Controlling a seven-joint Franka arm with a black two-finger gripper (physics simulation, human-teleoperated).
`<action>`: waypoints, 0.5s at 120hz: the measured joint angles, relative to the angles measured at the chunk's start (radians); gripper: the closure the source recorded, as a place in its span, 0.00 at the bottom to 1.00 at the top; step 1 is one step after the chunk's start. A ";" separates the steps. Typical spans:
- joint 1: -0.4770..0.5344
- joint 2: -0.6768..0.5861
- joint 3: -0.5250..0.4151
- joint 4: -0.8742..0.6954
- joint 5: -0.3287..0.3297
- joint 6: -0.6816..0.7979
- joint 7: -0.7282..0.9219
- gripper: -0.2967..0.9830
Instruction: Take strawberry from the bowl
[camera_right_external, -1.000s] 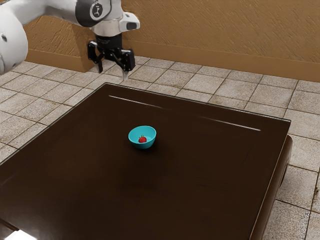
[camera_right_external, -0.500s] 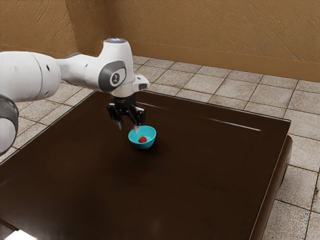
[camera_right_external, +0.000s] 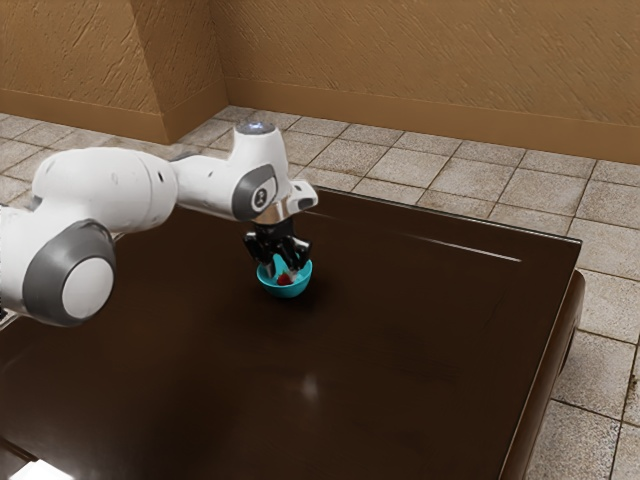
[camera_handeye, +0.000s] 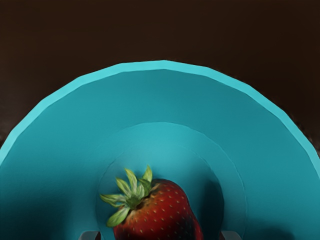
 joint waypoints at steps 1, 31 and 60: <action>0.001 0.002 -0.001 0.001 0.000 0.001 0.000 0.56; 0.015 0.029 -0.013 0.009 -0.001 0.029 0.010 0.57; 0.033 0.042 -0.031 0.015 -0.001 0.046 0.016 0.61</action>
